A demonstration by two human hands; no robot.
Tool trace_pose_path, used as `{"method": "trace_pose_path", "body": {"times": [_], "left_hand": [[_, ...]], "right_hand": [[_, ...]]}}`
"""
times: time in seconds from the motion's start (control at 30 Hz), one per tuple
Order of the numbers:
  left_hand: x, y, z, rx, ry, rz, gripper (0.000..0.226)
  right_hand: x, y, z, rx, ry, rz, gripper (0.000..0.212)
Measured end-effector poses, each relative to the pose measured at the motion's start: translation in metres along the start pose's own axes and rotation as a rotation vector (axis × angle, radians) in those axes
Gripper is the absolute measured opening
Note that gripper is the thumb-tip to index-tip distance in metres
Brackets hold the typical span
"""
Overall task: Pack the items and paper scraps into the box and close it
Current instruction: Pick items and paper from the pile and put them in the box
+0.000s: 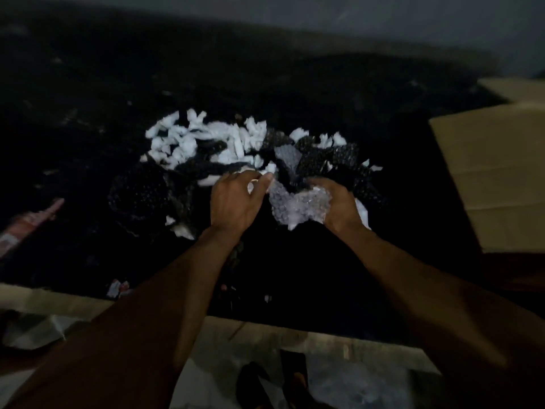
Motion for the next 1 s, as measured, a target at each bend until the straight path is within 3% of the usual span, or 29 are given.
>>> {"method": "trace_pose_path", "body": {"times": [0.07, 0.2, 0.3, 0.43, 0.63, 1.0], "left_hand": [[-0.016, -0.017, -0.023, 0.026, -0.081, 0.118, 0.041], [-0.038, -0.043, -0.060, 0.007, -0.137, 0.336, 0.049], [-0.056, -0.062, -0.087, -0.017, -0.081, 0.361, 0.063], [-0.082, -0.087, -0.105, -0.044, -0.001, 0.419, 0.071], [-0.118, -0.093, -0.115, 0.035, 0.132, 0.431, 0.085], [-0.246, -0.029, -0.093, 0.193, 0.246, 0.572, 0.102]], "right_hand": [[0.026, -0.001, 0.003, 0.000, -0.163, 0.122, 0.026], [0.087, 0.005, 0.016, 0.011, -0.645, 0.465, 0.062], [0.128, 0.013, 0.032, -0.035, -0.785, 0.496, 0.077], [0.170, 0.020, 0.047, -0.086, -0.834, 0.450, 0.094], [0.205, 0.002, 0.077, -0.072, -0.946, 0.474, 0.083], [0.257, -0.140, 0.080, -0.350, -0.970, 0.536, 0.080]]}}
Point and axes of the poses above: each hand's wrist, its own z-axis away from the middle knuckle, its own y-axis out of the palm, x = y × z, the point moved 3 cm from there along -z, towards the middle knuckle, and after that the axes turned 13 degrees about -x, right-handed, at the moved point
